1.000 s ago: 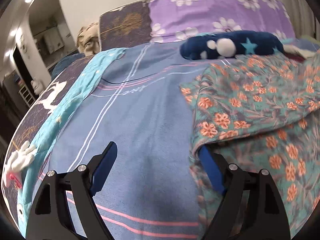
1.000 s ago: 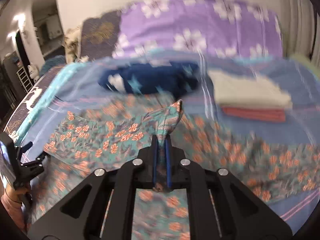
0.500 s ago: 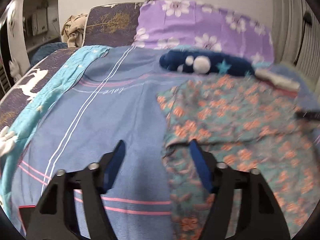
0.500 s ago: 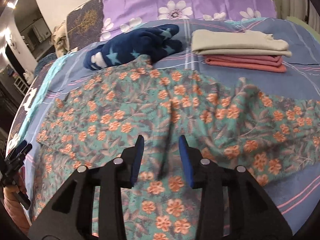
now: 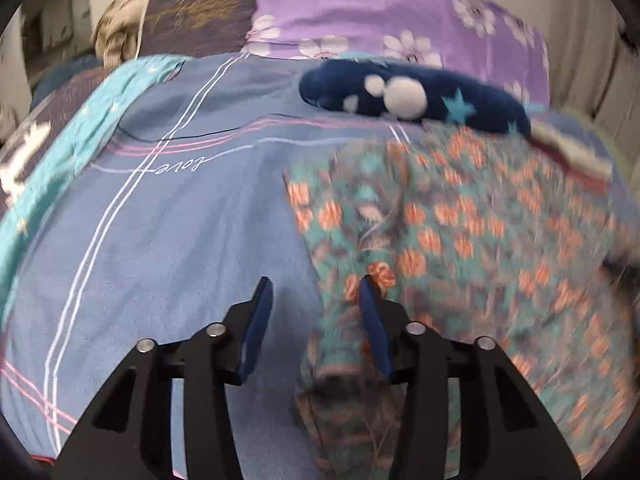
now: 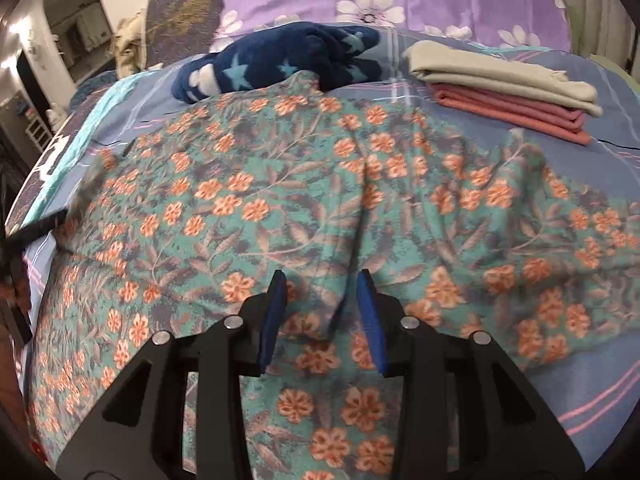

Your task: Fold small clothes

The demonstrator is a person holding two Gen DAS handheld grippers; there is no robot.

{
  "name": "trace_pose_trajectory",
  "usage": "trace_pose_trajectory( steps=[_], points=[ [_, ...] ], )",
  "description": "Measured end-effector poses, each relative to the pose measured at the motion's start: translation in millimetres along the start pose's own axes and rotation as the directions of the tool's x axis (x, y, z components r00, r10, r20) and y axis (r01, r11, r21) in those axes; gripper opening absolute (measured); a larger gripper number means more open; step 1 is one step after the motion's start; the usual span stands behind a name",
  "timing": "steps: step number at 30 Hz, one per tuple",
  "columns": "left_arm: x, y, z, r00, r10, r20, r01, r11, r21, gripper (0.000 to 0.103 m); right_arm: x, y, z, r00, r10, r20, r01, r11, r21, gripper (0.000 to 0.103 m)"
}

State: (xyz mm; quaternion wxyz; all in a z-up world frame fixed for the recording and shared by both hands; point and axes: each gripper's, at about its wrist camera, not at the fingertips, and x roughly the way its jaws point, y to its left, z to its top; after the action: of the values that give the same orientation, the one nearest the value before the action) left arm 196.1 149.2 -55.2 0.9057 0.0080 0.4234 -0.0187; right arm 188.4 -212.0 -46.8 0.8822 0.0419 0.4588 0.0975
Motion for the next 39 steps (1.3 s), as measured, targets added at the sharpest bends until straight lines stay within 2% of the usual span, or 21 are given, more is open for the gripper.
trace_pose_trajectory(
  steps=[3, 6, 9, 12, 14, 15, 17, 21, 22, 23, 24, 25, 26, 28, 29, 31, 32, 34, 36, 39],
  points=[
    [-3, 1, -9, 0.999, 0.003, 0.033, -0.002, 1.000, -0.016, 0.052, -16, 22, 43, 0.997, 0.057, 0.046, -0.055, 0.998, -0.041, 0.035],
    [-4, 13, -11, 0.998, -0.042, 0.045, 0.045, 0.996, -0.081, 0.052, -18, 84, 89, 0.993, 0.120, 0.024, -0.112, 0.972, -0.208, 0.034],
    [-2, 22, -15, 0.994, -0.089, 0.055, 0.096, 0.988, -0.124, 0.052, -1, 164, 122, 0.989, 0.143, -0.044, -0.148, 0.907, -0.394, 0.034],
    [3, 24, -16, 0.991, -0.118, 0.057, 0.125, 0.982, -0.143, 0.052, 24, 242, 141, 0.973, 0.173, -0.151, -0.227, 0.827, -0.514, 0.042],
    [3, 26, -18, 0.988, -0.139, 0.062, 0.147, 0.978, -0.149, 0.047, 42, 283, 145, 0.968, 0.160, -0.195, -0.245, 0.782, -0.573, 0.048],
    [3, 27, -18, 0.985, -0.157, 0.066, 0.166, 0.975, -0.151, 0.045, 59, 311, 144, 0.964, 0.131, -0.233, -0.250, 0.747, -0.616, 0.050],
    [3, 29, -20, 0.979, -0.189, 0.073, 0.198, 0.968, -0.153, 0.039, 80, 333, 138, 0.955, 0.082, -0.287, -0.256, 0.715, -0.650, 0.056],
    [3, 33, -22, 0.968, -0.236, 0.084, 0.247, 0.956, -0.159, 0.031, 134, 369, 123, 0.923, -0.044, -0.383, -0.254, 0.678, -0.690, 0.057],
    [3, 32, -22, 0.966, -0.244, 0.087, 0.255, 0.954, -0.157, 0.025, 142, 373, 121, 0.915, -0.051, -0.400, -0.264, 0.675, -0.689, 0.049],
    [2, 31, -22, 0.964, -0.251, 0.091, 0.262, 0.953, -0.149, 0.017, 147, 378, 118, 0.907, -0.046, -0.420, -0.284, 0.669, -0.687, 0.001],
    [0, 30, -23, 0.965, -0.245, 0.095, 0.256, 0.956, -0.140, 0.014, 148, 383, 117, 0.910, -0.022, -0.414, -0.295, 0.666, -0.685, 0.001],
    [-2, 28, -23, 0.969, -0.226, 0.098, 0.238, 0.963, -0.130, 0.012, 144, 388, 119, 0.924, 0.015, -0.383, -0.295, 0.668, -0.683, 0.001],
    [-5, 26, -24, 0.977, -0.186, 0.103, 0.198, 0.973, -0.121, 0.011, 141, 389, 124, 0.929, 0.063, -0.364, -0.307, 0.680, -0.666, 0.001],
    [-10, 27, -26, 0.989, -0.098, 0.107, 0.112, 0.985, -0.130, 0.009, 147, 383, 138, 0.934, 0.126, -0.334, -0.309, 0.754, -0.580, 0.001],
    [-11, 29, -27, 0.994, -0.034, 0.101, 0.049, 0.988, -0.148, 0.001, 153, 378, 141, 0.934, 0.151, -0.323, -0.314, 0.777, -0.545, 0.001],
    [-9, 38, -32, 0.995, 0.063, 0.072, -0.049, 0.982, -0.182, 0.000, 166, 373, 137, 0.930, 0.179, -0.320, -0.330, 0.788, -0.520, 0.001],
    [-5, 46, -35, 0.998, 0.028, 0.057, -0.015, 0.977, -0.212, 0.000, 169, 371, 135, 0.937, 0.175, -0.303, -0.317, 0.792, -0.522, 0.001],
    [-1, 55, -36, 0.998, -0.020, 0.052, 0.032, 0.969, -0.246, 0.000, 163, 360, 134, 0.948, 0.180, -0.263, -0.292, 0.821, -0.491, 0.008],
    [-2, 55, -36, 0.998, -0.019, 0.056, 0.032, 0.969, -0.244, 0.000, 141, 341, 138, 0.947, 0.232, -0.221, -0.308, 0.847, -0.433, 0.038],
    [-6, 51, -36, 0.998, -0.003, 0.065, 0.018, 0.974, -0.226, 0.000, 94, 295, 138, 0.958, 0.258, -0.122, -0.285, 0.875, -0.391, 0.041]
  ],
)
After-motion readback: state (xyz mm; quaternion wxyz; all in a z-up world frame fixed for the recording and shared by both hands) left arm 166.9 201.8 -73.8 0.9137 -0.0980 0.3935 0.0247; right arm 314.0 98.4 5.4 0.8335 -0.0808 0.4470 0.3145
